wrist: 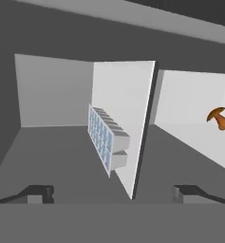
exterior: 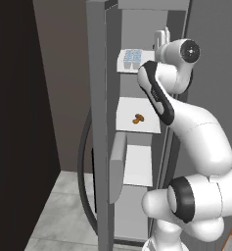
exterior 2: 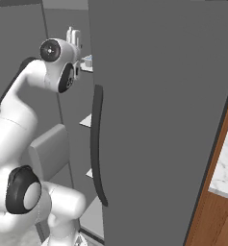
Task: Open the freezer door, pick up the ice cube tray from the freezer, and place it on the dining counter.
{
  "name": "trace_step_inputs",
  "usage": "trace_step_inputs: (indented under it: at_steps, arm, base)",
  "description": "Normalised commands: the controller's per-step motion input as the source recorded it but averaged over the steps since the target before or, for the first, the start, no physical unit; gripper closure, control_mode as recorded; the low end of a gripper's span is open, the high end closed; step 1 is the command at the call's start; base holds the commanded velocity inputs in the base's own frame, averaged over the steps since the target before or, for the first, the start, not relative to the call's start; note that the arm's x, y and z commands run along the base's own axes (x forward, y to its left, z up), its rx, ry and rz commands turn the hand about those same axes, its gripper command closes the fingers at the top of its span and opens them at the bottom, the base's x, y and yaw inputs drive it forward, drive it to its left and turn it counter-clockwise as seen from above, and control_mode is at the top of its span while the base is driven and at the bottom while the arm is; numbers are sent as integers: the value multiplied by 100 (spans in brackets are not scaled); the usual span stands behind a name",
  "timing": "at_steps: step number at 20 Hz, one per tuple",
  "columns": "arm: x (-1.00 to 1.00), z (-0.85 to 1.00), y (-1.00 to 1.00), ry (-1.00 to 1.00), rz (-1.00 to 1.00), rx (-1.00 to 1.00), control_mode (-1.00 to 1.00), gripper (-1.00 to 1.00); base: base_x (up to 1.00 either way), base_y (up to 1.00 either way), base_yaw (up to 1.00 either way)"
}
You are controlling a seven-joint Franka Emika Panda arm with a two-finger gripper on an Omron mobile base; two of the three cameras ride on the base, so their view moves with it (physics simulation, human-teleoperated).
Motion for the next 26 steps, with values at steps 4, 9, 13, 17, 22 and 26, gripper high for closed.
trace_step_inputs:
  at_steps: [4,9,13,17,22,26]
  arm:
    - [20,-8,0,0,0,0,-100,-100]
    - [26,-5,0,0,0,0,-100,-100]
    - [34,0,0,0,0,0,-100,-100]
    - [41,0,-1,0,0,0,-100,-100]
    - [39,-1,-5,0,0,0,-100,-100]
    - [35,-1,-6,0,0,0,-100,-100]
  base:
    - [0,0,0]
    - [0,0,0]
    - [0,0,0]
    - [0,0,0]
    - [0,0,0]
    - [0,0,0]
